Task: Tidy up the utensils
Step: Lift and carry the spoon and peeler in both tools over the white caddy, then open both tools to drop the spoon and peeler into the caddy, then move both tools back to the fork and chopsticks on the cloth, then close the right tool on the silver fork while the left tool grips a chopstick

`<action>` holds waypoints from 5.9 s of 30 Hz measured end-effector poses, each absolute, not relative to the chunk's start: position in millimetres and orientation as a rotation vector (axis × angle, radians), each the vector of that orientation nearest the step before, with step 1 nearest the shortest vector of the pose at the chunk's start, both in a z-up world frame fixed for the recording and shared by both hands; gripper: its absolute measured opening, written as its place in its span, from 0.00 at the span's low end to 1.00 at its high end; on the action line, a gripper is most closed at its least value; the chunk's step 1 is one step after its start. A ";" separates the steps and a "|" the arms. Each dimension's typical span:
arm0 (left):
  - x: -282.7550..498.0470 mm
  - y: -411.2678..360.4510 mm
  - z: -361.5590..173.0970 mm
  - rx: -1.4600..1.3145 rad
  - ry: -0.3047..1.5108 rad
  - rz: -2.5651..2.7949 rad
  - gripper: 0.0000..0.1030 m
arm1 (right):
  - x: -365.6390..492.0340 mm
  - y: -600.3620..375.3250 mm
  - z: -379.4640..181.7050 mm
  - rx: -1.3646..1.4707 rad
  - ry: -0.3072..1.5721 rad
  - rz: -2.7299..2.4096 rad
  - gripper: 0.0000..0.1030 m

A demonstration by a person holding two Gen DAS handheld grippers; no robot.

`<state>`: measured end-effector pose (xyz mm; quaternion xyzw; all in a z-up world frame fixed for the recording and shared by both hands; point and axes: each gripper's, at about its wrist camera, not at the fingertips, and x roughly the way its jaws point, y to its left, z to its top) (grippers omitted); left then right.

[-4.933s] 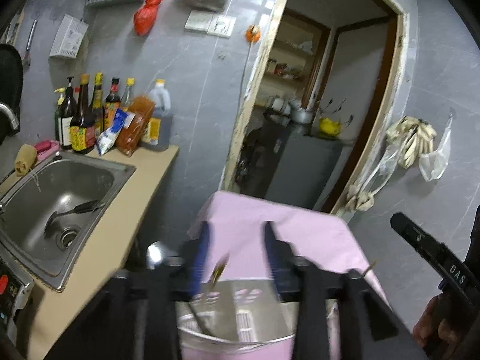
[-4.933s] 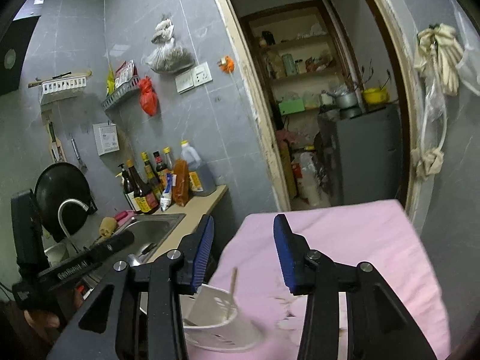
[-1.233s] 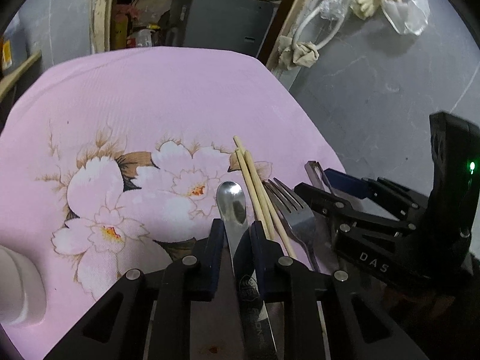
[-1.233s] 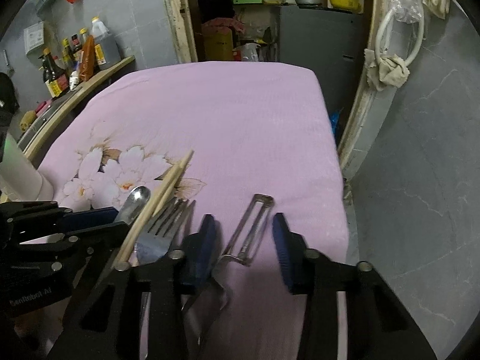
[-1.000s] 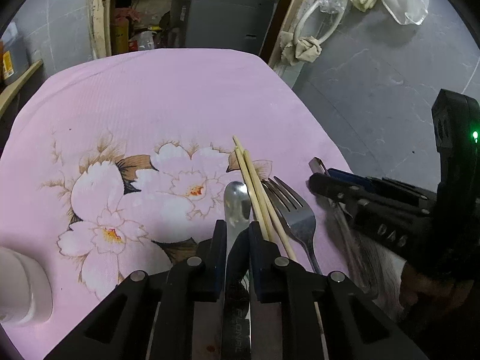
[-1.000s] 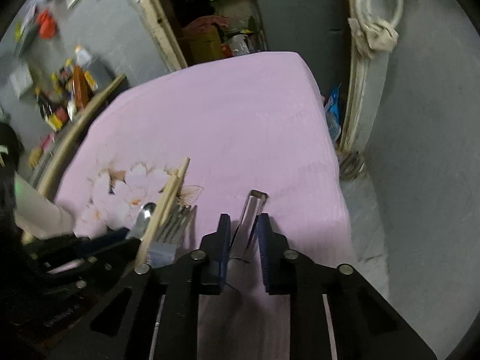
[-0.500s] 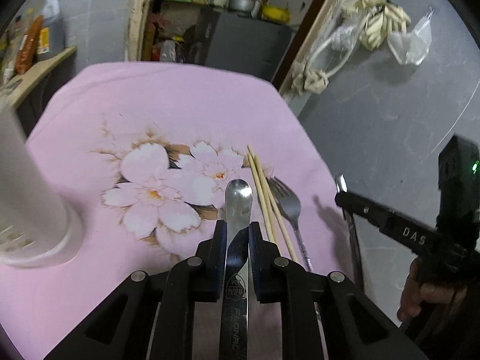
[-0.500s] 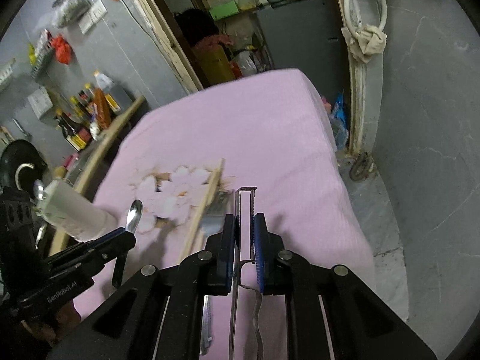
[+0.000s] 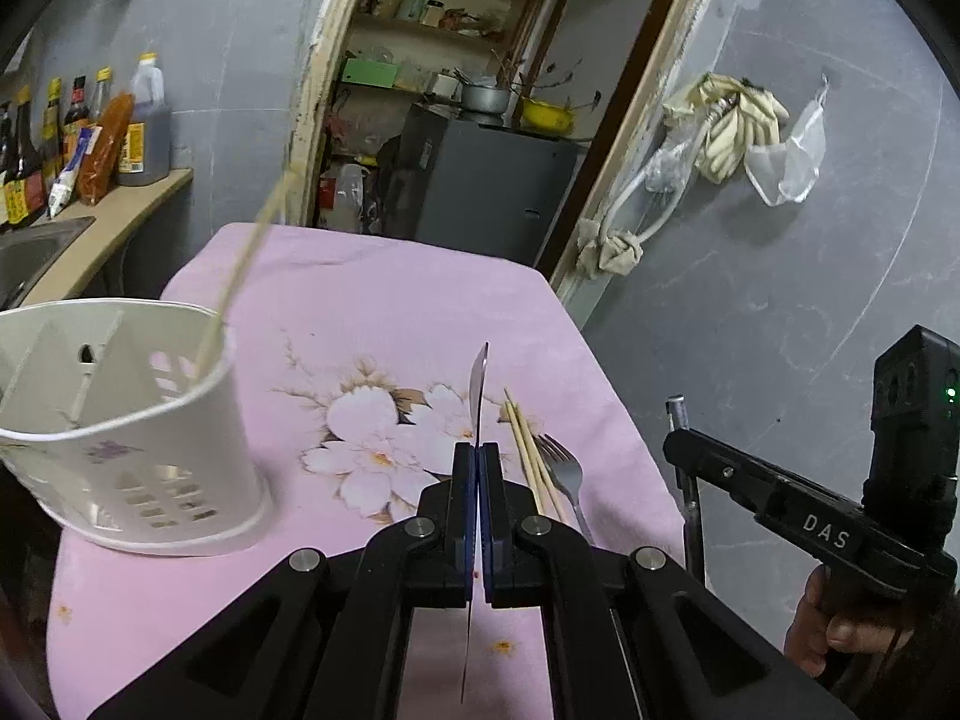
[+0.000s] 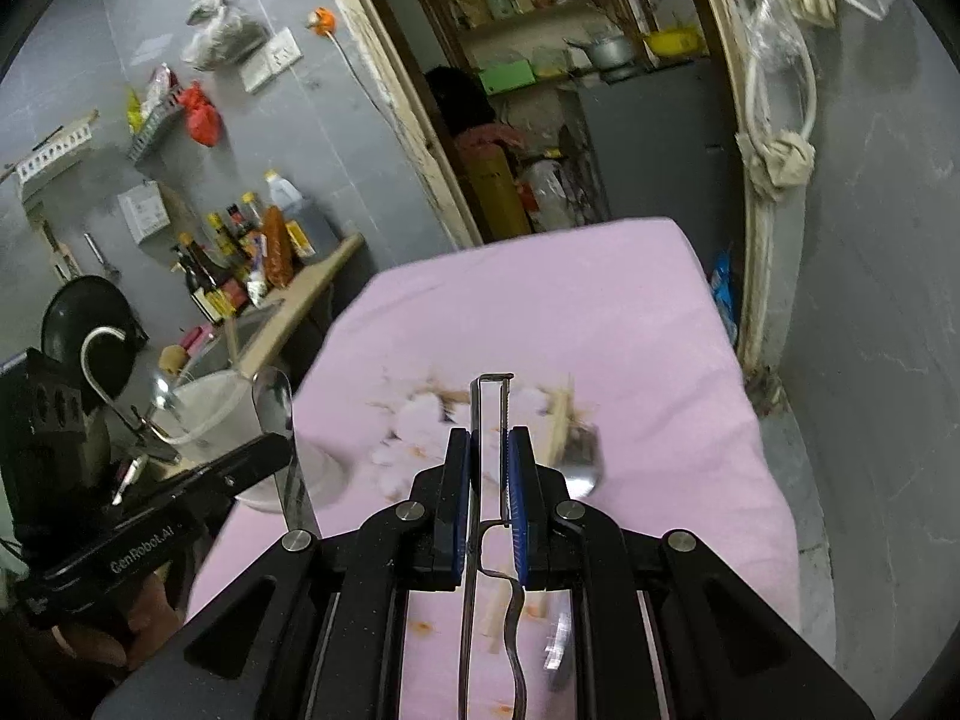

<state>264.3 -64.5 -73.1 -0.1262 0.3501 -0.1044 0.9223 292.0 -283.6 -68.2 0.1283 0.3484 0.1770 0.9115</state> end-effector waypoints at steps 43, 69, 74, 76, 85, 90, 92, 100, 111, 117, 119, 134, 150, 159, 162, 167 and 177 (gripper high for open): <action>283.9 159.6 -24.6 -0.384 0.474 0.007 0.02 | 342.9 -57.4 -22.2 0.290 0.376 0.465 0.11; 249.9 142.5 7.3 -0.362 0.417 0.010 0.70 | 290.0 -123.5 22.6 0.214 0.354 0.405 0.62; 243.8 118.8 23.5 -0.317 0.368 0.008 0.92 | 271.6 -157.7 43.5 0.163 0.306 0.335 0.81; 241.6 103.2 29.4 -0.278 0.348 0.013 0.98 | 265.4 -170.9 49.5 0.147 0.292 0.307 0.87; 236.8 36.7 33.7 -0.176 0.322 -0.038 0.99 | 249.5 -235.3 62.4 0.113 0.282 0.192 0.93; 234.8 0.6 27.8 -0.149 0.321 -0.069 0.99 | 244.8 -274.5 55.2 0.108 0.306 0.143 0.93; 234.4 -11.8 23.8 -0.142 0.325 -0.078 0.99 | 244.8 -290.5 50.6 0.108 0.321 0.121 0.93; 242.9 -63.0 2.6 -0.135 0.375 -0.133 0.99 | 248.2 -339.5 27.7 0.093 0.377 0.061 0.93; 262.4 -114.2 -39.3 -0.112 0.478 -0.175 0.99 | 264.0 -382.9 -32.9 0.139 0.478 0.035 0.93; 277.2 -128.0 -75.3 -0.080 0.588 -0.210 0.99 | 278.2 -386.3 -78.3 0.173 0.553 0.094 0.93; 283.1 -130.2 -88.3 -0.078 0.630 -0.225 0.99 | 283.9 -384.6 -92.8 0.181 0.583 0.119 0.92; 324.4 -120.0 -149.5 -0.158 0.821 -0.219 0.79 | 345.6 -336.5 -174.7 0.209 0.805 0.394 0.45; 340.9 -108.7 -160.7 -0.203 0.847 -0.199 0.78 | 371.7 -299.3 -197.4 0.235 0.899 0.594 0.21; 353.6 -127.5 -165.3 -0.201 0.892 -0.317 0.50 | 365.1 -329.2 -190.4 0.269 0.869 0.499 0.01; 358.3 -135.7 -168.7 -0.195 0.913 -0.356 0.36 | 366.9 -342.6 -194.4 0.329 0.876 0.486 0.01; 365.1 -141.0 -178.6 -0.222 0.961 -0.398 0.21 | 369.5 -341.2 -194.5 0.343 0.869 0.487 0.01; 379.0 -147.1 -184.6 -0.277 1.029 -0.472 0.15 | 370.0 -344.9 -197.9 0.356 0.874 0.472 0.01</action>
